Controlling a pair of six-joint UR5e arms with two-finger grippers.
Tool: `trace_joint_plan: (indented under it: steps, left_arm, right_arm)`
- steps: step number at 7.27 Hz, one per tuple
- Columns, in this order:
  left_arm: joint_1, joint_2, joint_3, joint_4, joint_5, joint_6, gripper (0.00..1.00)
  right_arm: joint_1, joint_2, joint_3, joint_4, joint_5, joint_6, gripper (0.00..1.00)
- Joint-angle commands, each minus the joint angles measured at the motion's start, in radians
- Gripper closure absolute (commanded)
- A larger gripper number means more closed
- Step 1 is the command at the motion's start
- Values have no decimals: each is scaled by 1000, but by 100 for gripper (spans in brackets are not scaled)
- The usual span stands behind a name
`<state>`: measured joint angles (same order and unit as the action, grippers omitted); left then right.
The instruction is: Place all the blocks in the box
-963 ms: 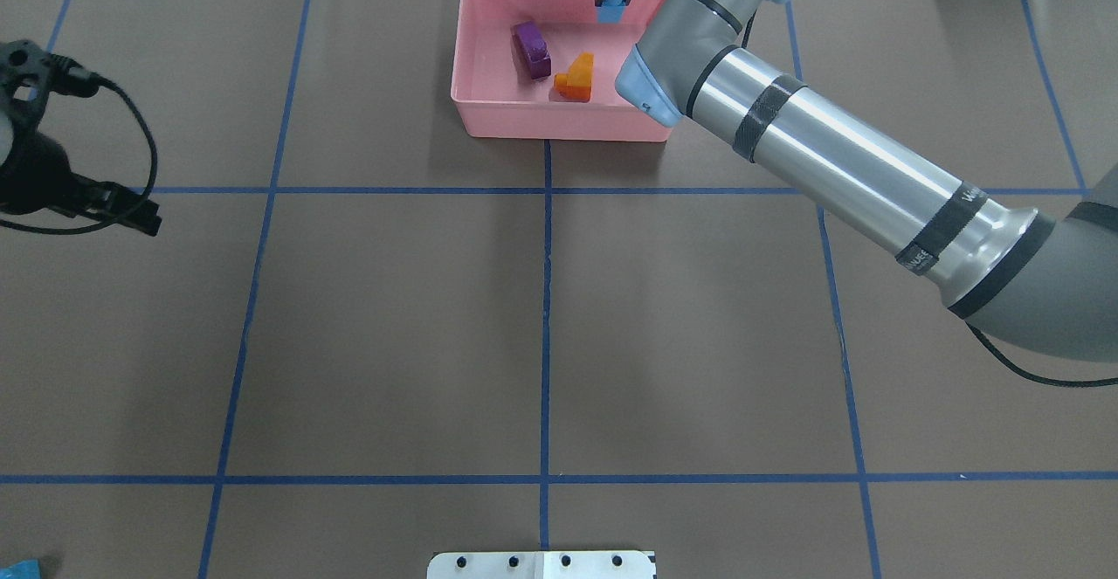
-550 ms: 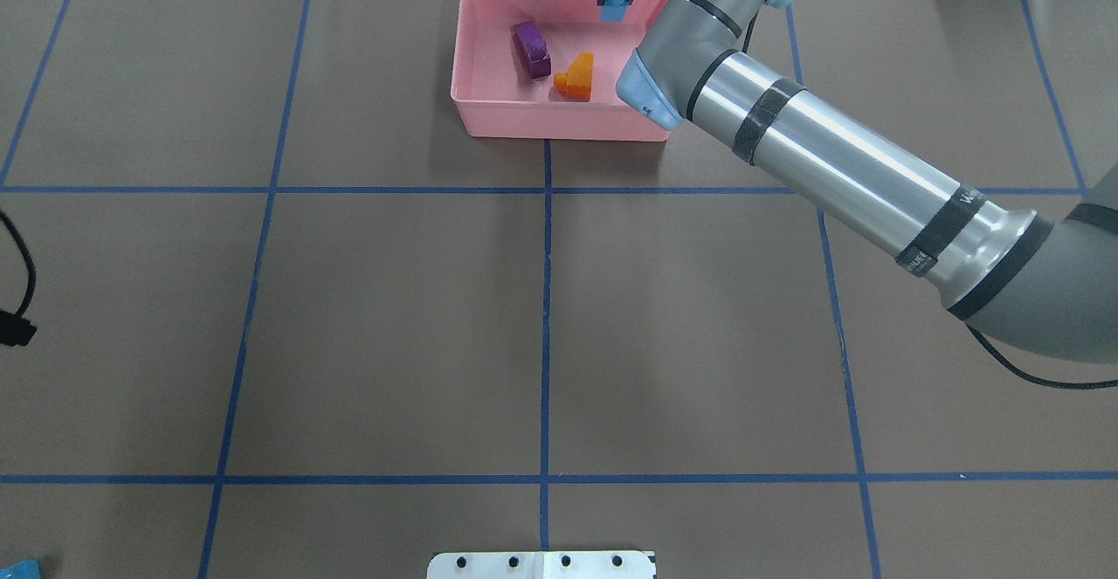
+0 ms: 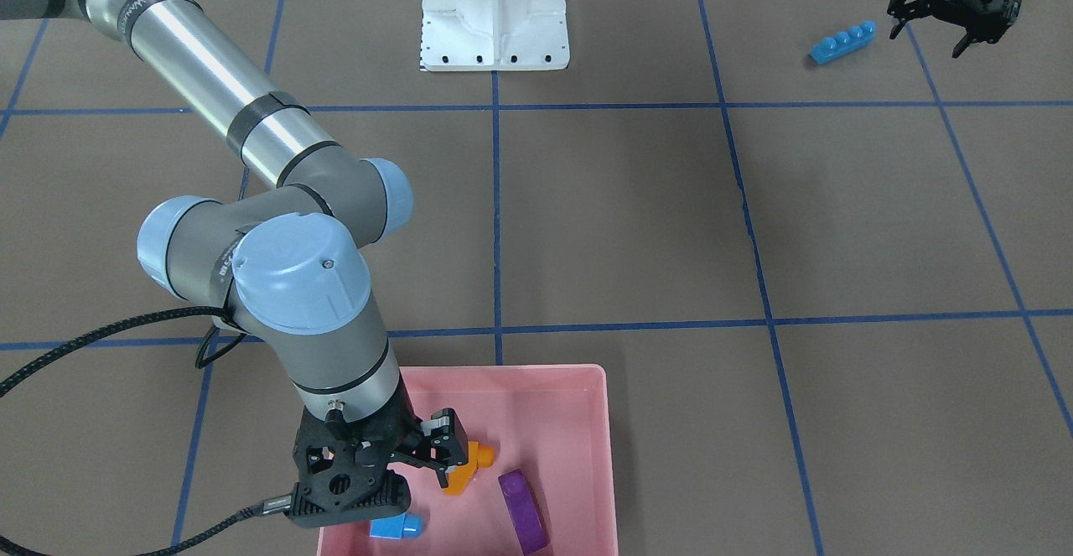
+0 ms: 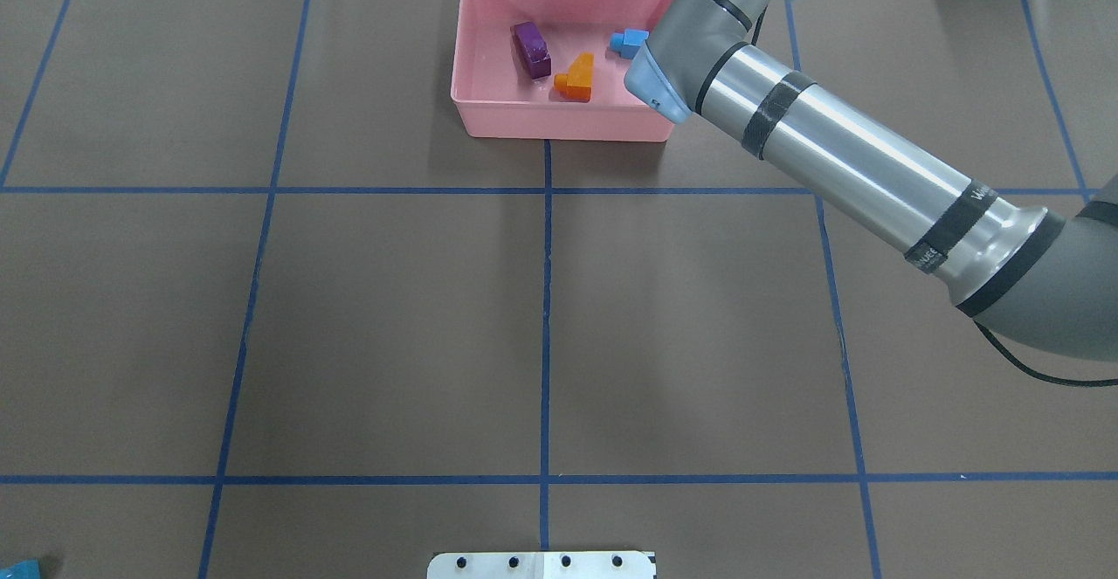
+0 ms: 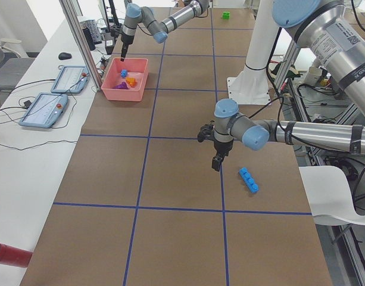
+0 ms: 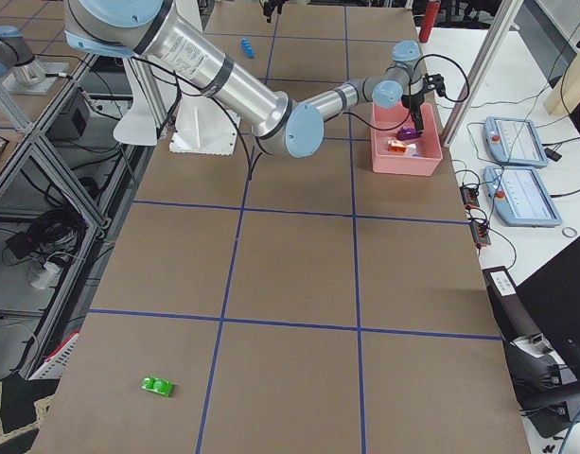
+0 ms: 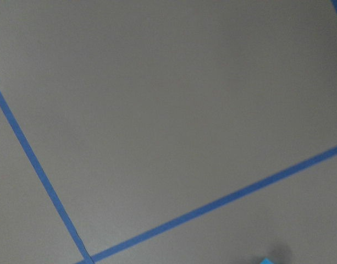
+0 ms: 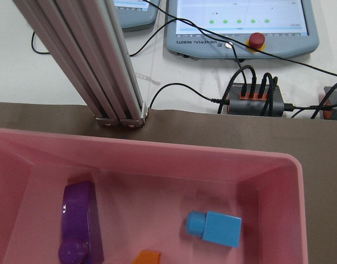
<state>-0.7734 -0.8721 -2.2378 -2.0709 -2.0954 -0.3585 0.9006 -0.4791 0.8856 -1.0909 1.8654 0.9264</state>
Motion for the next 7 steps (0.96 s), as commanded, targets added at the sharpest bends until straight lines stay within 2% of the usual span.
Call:
trace_joint_plan:
  steps: [1,3,5,7]
  left_arm:
    - [116,34,10,-41,26,-32,1]
    - [355,97,62,-261,151,-263,1]
    - [675,96,72,-326,343,-554,1]
    - [750,90,108,-356,391,-593,1]
  right_arm:
    - [0,-76,94,-3,1,2,0]
    - [-3,-98,122,-6,6,3,0]
    - [0,-114,137,-7,20,3,0]
    - [14,-122,165,-45,44,3,0]
